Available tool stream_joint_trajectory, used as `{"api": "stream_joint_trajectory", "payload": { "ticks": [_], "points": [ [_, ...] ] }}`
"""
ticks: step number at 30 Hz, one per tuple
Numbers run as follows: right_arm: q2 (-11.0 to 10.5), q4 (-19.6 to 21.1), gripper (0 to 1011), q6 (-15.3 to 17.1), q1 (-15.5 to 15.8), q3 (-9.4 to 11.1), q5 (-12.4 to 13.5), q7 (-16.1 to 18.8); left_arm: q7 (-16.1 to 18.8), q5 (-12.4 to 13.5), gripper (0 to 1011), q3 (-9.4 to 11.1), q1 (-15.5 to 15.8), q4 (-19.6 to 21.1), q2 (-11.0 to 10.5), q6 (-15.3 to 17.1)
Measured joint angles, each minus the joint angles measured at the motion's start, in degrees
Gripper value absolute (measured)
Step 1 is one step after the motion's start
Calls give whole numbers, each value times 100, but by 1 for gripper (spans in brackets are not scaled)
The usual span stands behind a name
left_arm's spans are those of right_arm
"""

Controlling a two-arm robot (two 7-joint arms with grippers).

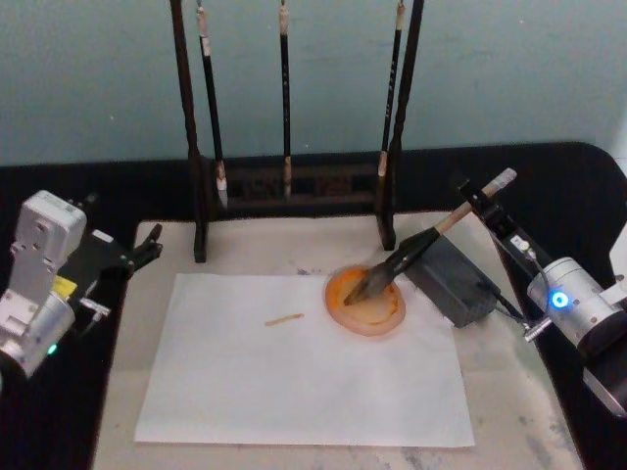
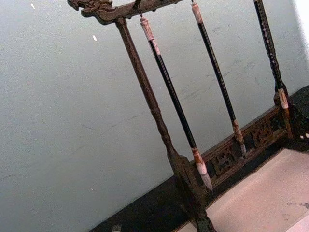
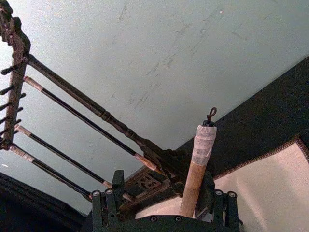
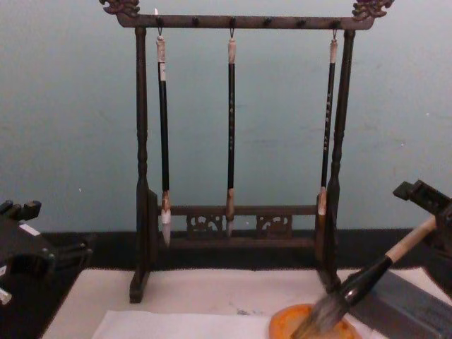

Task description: Pick up the brush from the inkstone, write on the paper, then place the brush back to its original position.

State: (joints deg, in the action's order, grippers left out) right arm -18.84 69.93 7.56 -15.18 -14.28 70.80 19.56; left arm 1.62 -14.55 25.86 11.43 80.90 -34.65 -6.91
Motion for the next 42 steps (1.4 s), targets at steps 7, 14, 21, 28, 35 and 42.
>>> {"api": "stream_joint_trajectory", "payload": {
  "ticks": [7, 14, 21, 28, 35, 42],
  "points": [
    [0, 0, 1000, 0, 0, 0, 0, 0, 0, 0, 1010, 0, 0, 0, 0, 0],
    [0, 0, 1000, 0, 0, 0, 0, 0, 0, 0, 1010, 0, 0, 0, 0, 0],
    [-88, 34, 1000, -38, 46, -39, 92, -11, 0, 0, 1010, 0, 0, 0, 0, 0],
    [-218, 204, 1000, -113, 210, -24, 238, -115, 0, 0, 1010, 0, 0, 0, 0, 0],
    [-361, 421, 1000, -176, 443, 13, 370, -276, 0, 0, 1009, 0, 0, 0, 0, 0],
    [-606, 883, 1000, -305, 859, 45, 459, -454, 0, 0, 1010, 0, 0, 0, 0, 0]
  ]
}}
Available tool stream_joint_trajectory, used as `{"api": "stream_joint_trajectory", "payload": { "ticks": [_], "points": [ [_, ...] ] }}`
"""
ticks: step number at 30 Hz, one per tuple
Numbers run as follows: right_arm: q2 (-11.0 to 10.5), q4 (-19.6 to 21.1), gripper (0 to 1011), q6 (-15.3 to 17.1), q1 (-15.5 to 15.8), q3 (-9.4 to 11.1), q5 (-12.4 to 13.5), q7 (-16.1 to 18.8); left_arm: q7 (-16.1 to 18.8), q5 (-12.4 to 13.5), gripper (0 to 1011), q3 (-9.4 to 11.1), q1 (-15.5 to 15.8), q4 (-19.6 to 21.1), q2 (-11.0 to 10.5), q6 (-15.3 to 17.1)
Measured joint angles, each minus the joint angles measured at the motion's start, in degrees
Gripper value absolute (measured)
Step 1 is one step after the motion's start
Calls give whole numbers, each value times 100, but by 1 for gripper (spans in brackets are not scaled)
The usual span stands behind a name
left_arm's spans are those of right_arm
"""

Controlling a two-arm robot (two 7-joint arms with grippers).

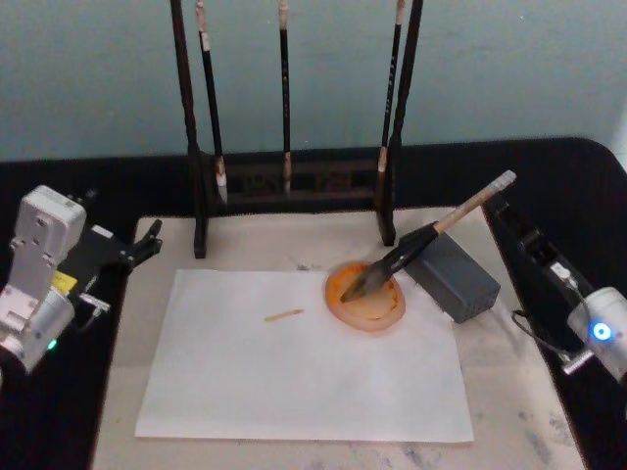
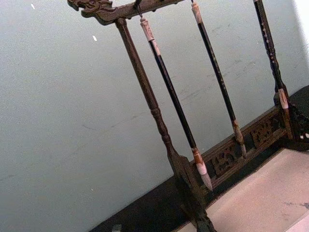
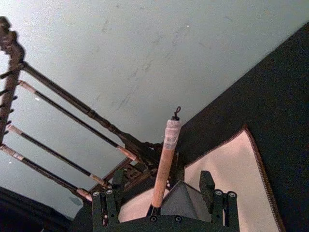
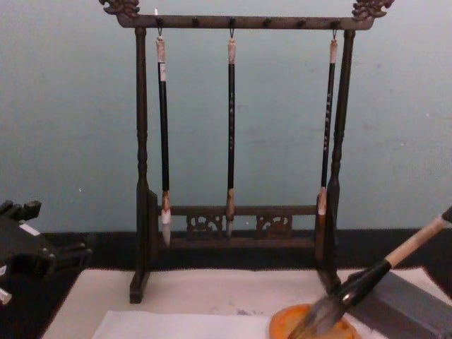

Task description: Pick up the brush from the inkstone, write on the paper, then place the brush back to its original position.

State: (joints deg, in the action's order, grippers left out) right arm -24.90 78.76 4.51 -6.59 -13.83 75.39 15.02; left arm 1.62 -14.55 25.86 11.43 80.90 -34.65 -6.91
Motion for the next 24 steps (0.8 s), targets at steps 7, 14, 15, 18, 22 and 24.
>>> {"api": "stream_joint_trajectory", "payload": {
  "ticks": [7, 14, 15, 18, 22, 24],
  "points": [
    [-360, 597, 1000, -422, 415, -55, -457, -200, 0, 0, 1009, 0, 0, 0, 0, 0],
    [-548, 786, 1000, -989, 425, -328, -1819, -524, 0, 0, 1009, 0, 0, 0, 0, 0],
    [-565, 786, 1000, -1038, 403, -376, -1987, -572, 0, 0, 1010, 0, 0, 0, 0, 0],
    [-623, 749, 1000, -1200, 288, -589, -2719, -777, 0, 0, 1010, 0, 0, 0, 0, 0],
    [-682, 688, 1000, -1314, 125, -869, -3661, -1070, 0, 0, 1010, 0, 0, 0, 0, 0],
    [-698, 670, 1000, -1335, 83, -953, -3933, -1147, 0, 0, 1010, 0, 0, 0, 0, 0]
  ]
}}
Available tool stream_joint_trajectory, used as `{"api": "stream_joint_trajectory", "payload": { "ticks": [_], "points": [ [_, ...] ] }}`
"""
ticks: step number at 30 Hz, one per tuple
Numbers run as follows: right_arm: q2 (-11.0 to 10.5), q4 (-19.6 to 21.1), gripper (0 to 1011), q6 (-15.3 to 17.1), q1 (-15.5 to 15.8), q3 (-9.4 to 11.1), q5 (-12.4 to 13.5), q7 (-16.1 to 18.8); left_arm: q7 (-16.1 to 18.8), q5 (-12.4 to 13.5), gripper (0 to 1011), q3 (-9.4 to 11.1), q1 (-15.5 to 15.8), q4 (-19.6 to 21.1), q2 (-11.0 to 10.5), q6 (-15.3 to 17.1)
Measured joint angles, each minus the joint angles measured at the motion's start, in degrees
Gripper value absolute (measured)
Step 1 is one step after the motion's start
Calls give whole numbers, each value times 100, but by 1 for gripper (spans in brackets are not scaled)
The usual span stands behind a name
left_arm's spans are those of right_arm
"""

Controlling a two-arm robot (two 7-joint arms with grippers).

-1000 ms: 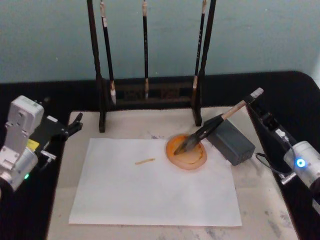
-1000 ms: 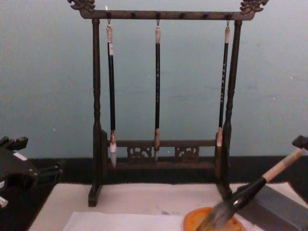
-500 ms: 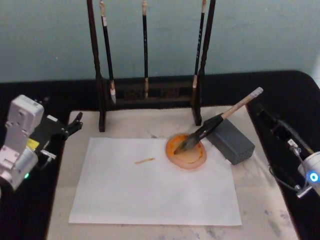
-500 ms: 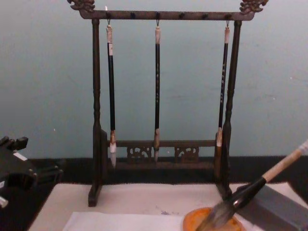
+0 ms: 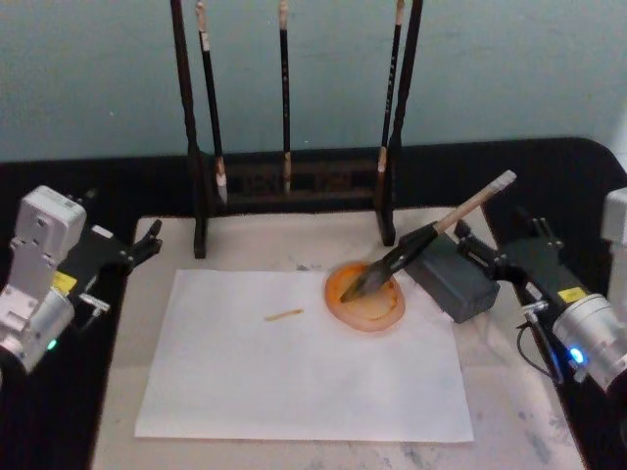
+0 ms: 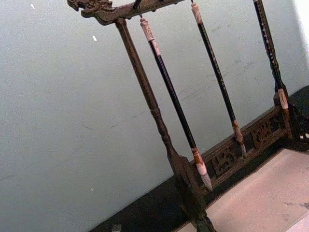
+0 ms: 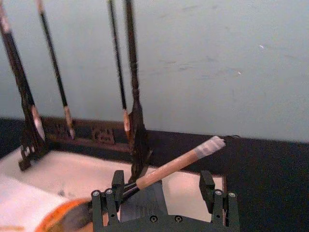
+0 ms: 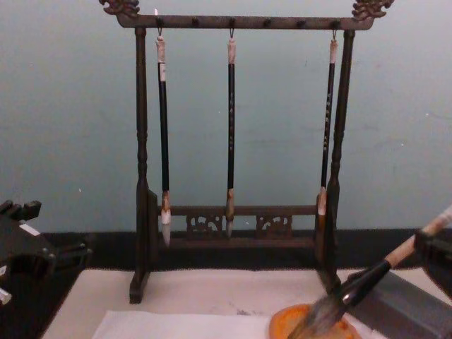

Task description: Pick up the brush from the inkstone, write on the paper, then place the brush back to its original position.

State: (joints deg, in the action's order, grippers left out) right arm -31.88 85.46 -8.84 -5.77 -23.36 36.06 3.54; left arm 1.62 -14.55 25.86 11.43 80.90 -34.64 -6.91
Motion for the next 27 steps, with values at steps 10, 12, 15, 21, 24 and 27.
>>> {"api": "stream_joint_trajectory", "payload": {
  "ticks": [10, 12, 15, 21, 24, 27],
  "points": [
    [-14, -79, 1000, 5, -139, -293, -1114, -309, 0, 0, 1010, 0, 0, 0, 0, 0],
    [9, -96, 1000, 16, -147, -311, -1238, -339, 0, 0, 1010, 0, 0, 0, 0, 0],
    [31, -110, 1000, 35, -152, -321, -1335, -353, 0, 0, 1010, 0, 0, 0, 0, 0],
    [28, -109, 1000, 38, -152, -319, -1325, -353, 0, 0, 1010, 0, 0, 0, 0, 0],
    [27, -106, 1000, 39, -152, -319, -1314, -350, 0, 0, 1010, 0, 0, 0, 0, 0],
    [27, -104, 1000, 39, -151, -317, -1304, -348, 0, 0, 1010, 0, 0, 0, 0, 0]
  ]
}}
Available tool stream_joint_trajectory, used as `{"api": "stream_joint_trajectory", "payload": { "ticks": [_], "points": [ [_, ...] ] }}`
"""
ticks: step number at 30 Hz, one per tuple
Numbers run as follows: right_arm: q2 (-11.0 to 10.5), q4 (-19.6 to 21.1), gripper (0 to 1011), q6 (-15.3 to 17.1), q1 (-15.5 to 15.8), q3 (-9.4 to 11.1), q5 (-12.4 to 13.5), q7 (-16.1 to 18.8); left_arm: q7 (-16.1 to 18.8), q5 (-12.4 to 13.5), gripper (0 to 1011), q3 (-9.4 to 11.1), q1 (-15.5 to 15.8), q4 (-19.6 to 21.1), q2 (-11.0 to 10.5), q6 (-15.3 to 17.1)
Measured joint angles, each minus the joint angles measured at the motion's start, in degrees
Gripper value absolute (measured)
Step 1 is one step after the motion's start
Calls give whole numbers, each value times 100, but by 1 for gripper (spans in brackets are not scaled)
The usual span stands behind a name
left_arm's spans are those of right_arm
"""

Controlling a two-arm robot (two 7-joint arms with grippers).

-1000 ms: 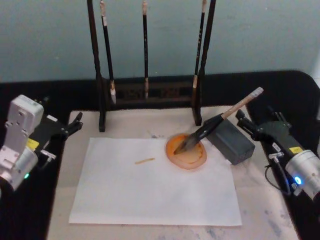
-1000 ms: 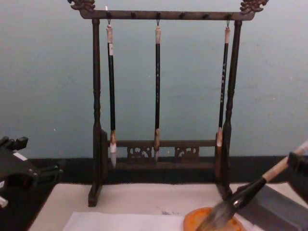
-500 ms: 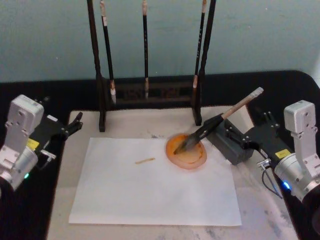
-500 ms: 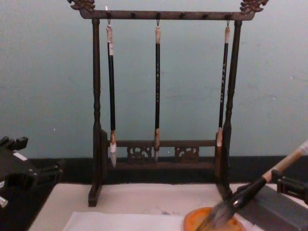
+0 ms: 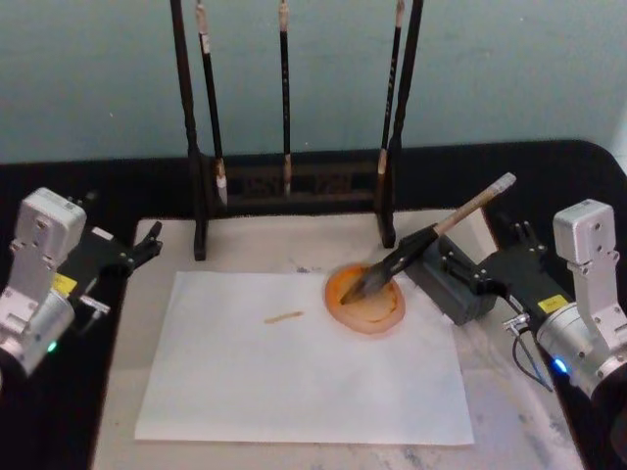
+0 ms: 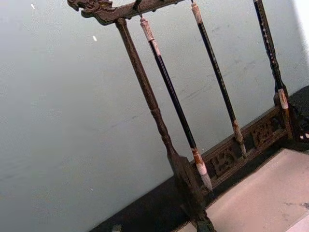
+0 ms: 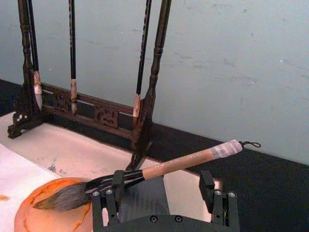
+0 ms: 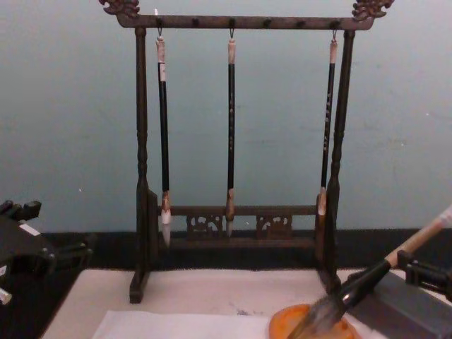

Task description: Pick up the brush from the inkstone, write on the paper, then place the brush back to its original position.

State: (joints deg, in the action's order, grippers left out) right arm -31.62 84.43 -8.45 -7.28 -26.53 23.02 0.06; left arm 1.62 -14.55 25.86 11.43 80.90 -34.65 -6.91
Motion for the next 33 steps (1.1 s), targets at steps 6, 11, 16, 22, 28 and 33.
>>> {"api": "stream_joint_trajectory", "payload": {
  "ticks": [6, 11, 16, 22, 28, 33],
  "points": [
    [-3, 3, 1000, 0, 2, 2, 15, 2, 0, 0, 1010, 0, 0, 0, 0, 0],
    [-5, 5, 1000, 0, 5, 5, 22, 4, 0, 0, 1010, 0, 0, 0, 0, 0],
    [-6, 8, 1000, -1, 6, 8, 28, 6, 0, 0, 1010, 0, 0, 0, 0, 0],
    [-7, 8, 1000, -1, 6, 8, 32, 8, 0, 0, 1010, 0, 0, 0, 0, 0],
    [-6, 8, 1000, -1, 6, 8, 37, 9, 0, 0, 1009, 0, 0, 0, 0, 0],
    [-7, 8, 1000, -1, 6, 8, 38, 10, 0, 0, 1010, 0, 0, 0, 0, 0]
  ]
}}
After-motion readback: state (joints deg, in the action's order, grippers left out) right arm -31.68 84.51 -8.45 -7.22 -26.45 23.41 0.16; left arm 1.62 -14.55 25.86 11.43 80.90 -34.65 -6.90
